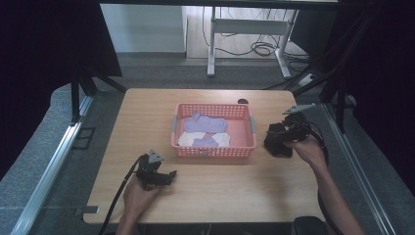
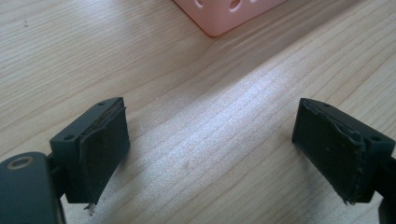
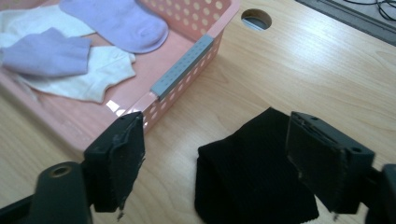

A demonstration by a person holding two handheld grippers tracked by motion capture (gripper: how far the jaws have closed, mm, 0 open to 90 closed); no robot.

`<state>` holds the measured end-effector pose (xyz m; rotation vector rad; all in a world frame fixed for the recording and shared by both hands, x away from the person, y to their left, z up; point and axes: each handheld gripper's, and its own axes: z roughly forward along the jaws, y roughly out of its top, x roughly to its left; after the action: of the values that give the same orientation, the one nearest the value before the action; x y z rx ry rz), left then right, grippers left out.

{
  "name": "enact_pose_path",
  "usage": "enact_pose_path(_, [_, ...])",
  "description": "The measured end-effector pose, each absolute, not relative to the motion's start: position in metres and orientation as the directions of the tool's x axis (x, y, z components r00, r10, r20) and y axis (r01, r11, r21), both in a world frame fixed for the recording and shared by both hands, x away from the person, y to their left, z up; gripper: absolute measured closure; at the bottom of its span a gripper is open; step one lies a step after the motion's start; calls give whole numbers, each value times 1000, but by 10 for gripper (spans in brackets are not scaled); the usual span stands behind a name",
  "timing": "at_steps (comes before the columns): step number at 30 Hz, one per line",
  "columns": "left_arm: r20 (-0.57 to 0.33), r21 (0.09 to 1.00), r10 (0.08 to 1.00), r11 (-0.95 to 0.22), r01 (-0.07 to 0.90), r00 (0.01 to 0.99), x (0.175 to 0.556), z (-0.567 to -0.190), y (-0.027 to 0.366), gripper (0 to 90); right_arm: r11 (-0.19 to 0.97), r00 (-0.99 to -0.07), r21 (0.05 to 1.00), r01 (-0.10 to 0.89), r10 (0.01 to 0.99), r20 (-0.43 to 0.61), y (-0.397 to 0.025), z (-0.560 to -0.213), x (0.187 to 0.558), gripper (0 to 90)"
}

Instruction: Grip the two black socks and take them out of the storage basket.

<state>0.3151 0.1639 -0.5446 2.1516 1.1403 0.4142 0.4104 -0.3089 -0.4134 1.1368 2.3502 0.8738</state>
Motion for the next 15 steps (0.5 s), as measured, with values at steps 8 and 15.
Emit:
enact_pose_path(8, [-24,680,820,-406,610,572,315,-545,164,106,488,-631,680,547,775,-48,-300,-421,387,148])
enact_pose_path(15, [-27,680,821,-403,613,570,315,-545,164,106,528,-665,658,538,745,-54,-285,-442,368,142])
